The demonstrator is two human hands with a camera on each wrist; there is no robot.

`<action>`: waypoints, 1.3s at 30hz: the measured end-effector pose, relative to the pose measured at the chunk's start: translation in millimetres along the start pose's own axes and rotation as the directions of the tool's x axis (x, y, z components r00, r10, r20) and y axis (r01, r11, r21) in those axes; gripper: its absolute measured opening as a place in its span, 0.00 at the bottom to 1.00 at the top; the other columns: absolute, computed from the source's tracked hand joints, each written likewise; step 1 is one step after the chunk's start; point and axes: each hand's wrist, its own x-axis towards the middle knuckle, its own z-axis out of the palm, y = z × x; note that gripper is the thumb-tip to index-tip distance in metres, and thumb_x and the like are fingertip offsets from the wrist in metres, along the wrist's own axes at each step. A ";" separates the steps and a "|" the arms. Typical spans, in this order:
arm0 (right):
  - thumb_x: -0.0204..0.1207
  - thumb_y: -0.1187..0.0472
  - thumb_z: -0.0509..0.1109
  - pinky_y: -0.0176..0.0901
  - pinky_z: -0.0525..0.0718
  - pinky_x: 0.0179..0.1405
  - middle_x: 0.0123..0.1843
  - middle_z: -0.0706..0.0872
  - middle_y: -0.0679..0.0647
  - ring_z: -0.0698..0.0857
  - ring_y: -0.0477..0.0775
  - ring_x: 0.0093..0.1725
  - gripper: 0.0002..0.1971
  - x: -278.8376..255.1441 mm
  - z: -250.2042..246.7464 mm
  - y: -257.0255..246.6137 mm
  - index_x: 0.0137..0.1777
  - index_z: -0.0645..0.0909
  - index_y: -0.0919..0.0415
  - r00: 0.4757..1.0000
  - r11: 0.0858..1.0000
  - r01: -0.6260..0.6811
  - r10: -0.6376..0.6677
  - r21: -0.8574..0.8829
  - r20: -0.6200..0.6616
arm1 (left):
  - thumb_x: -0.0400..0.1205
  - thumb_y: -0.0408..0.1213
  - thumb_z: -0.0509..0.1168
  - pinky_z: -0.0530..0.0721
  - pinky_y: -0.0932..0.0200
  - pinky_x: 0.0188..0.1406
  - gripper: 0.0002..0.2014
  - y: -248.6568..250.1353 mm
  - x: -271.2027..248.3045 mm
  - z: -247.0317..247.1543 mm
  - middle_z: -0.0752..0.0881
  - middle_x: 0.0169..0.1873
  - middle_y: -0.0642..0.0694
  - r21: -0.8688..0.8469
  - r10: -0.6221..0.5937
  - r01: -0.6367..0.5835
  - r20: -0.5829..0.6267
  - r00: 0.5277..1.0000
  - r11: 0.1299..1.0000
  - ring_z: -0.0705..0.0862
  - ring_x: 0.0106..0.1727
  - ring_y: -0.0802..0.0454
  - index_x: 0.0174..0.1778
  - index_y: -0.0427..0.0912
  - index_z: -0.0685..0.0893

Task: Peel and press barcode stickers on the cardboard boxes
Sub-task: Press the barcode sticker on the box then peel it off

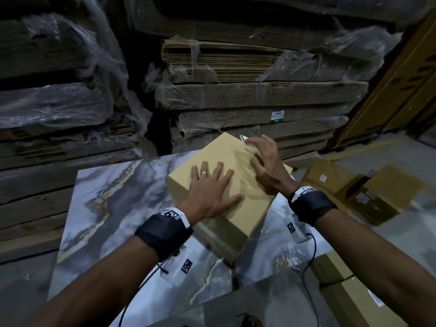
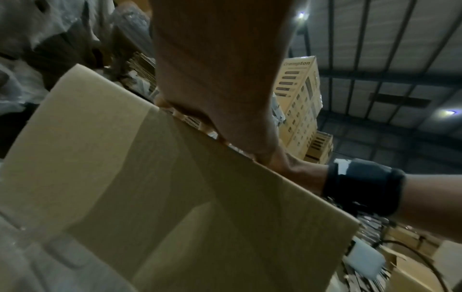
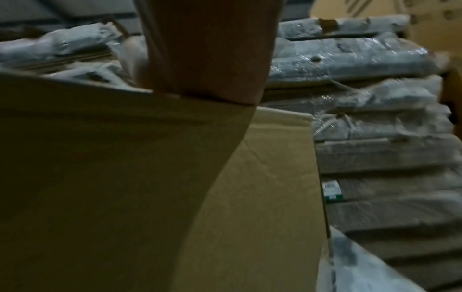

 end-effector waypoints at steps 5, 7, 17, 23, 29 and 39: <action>0.84 0.43 0.54 0.71 0.54 0.84 0.88 0.60 0.60 0.51 0.71 0.87 0.27 -3.1 4.5 2.7 0.81 0.72 0.47 0.996 0.921 -0.036 0.067 -0.387 0.067 | 0.81 0.75 0.36 0.47 0.21 0.80 0.42 15.2 -2.3 -2.1 0.48 0.90 0.49 0.009 0.205 -0.205 0.007 0.979 0.979 0.49 0.88 0.32 0.89 0.58 0.49; 0.86 0.40 0.55 0.73 0.57 0.82 0.90 0.54 0.60 0.54 0.74 0.86 0.26 1.1 3.8 6.1 0.80 0.70 0.46 0.982 0.888 -0.066 0.139 -0.455 0.128 | 0.77 0.77 0.34 0.48 0.22 0.81 0.44 18.7 -3.1 -2.9 0.48 0.90 0.50 0.001 0.233 -0.233 0.005 0.972 0.973 0.49 0.89 0.35 0.89 0.60 0.49; 0.85 0.37 0.57 0.62 0.78 0.69 0.81 0.64 0.62 0.74 0.70 0.76 0.29 16.6 0.1 18.6 0.79 0.68 0.54 0.938 0.903 -0.095 0.222 -0.419 0.265 | 0.77 0.80 0.41 0.43 0.23 0.81 0.45 18.6 -11.4 -1.1 0.50 0.89 0.41 -0.112 -0.403 0.396 -0.049 0.914 0.912 0.48 0.88 0.29 0.89 0.62 0.51; 0.86 0.42 0.60 0.60 0.80 0.60 0.74 0.69 0.66 0.82 0.74 0.63 0.28 25.9 0.0 13.2 0.75 0.72 0.63 0.932 0.902 -0.084 0.221 -0.424 0.286 | 0.80 0.73 0.53 0.41 0.25 0.83 0.43 62.8 -31.5 10.5 0.36 0.87 0.32 -0.405 -0.645 0.578 -0.039 0.763 0.708 0.35 0.84 0.21 0.88 0.56 0.51; 0.87 0.45 0.59 0.63 0.80 0.60 0.73 0.70 0.69 0.84 0.77 0.58 0.25 20.5 0.5 3.2 0.70 0.74 0.68 0.935 0.905 -0.082 0.215 -0.418 0.282 | 0.83 0.64 0.61 0.58 0.30 0.82 0.49 84.9 -37.6 11.3 0.24 0.83 0.33 -0.660 -0.728 0.577 0.065 0.682 0.481 0.44 0.84 0.17 0.89 0.46 0.40; 0.83 0.48 0.63 0.62 0.83 0.50 0.71 0.74 0.63 0.84 0.75 0.50 0.18 -9.2 2.3 -37.6 0.63 0.77 0.61 0.972 0.929 0.055 0.034 -0.366 0.234 | 0.76 0.59 0.70 0.72 0.37 0.75 0.52 71.1 -66.9 8.8 0.52 0.83 0.32 -0.785 -0.844 0.541 0.044 0.535 0.302 0.61 0.79 0.24 0.89 0.42 0.49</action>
